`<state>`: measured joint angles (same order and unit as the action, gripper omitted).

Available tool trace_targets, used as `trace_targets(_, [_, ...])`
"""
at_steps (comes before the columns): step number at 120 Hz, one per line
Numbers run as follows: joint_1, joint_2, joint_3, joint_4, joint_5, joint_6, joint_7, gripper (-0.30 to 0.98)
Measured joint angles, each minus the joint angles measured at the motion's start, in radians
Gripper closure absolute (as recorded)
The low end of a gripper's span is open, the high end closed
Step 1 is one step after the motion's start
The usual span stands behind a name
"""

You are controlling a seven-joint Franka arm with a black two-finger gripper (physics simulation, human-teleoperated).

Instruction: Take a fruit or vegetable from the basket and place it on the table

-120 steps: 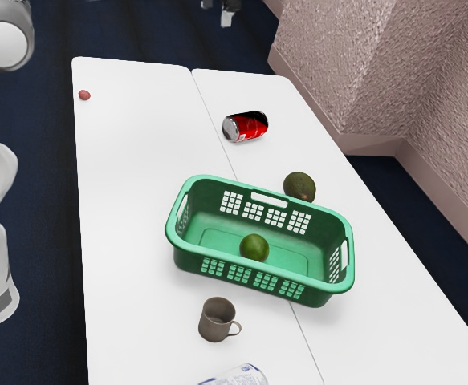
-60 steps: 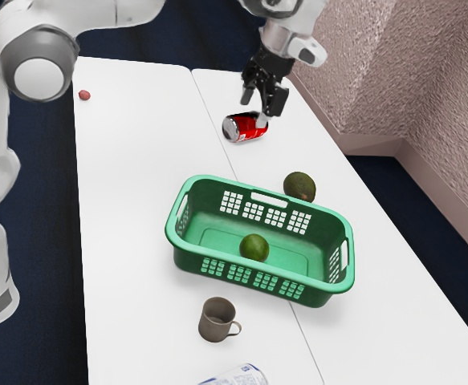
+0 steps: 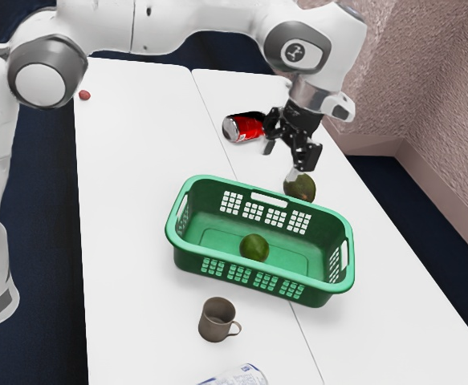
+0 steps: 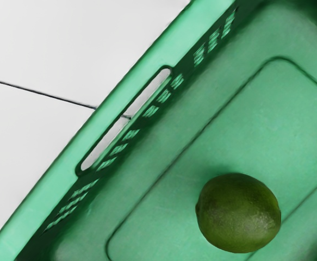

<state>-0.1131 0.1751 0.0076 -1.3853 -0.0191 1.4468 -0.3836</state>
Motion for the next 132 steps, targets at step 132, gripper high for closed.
trace_targets(132, [-0.061,-0.084,-0.056,-0.505,0.019,0.561,-0.699,0.0])
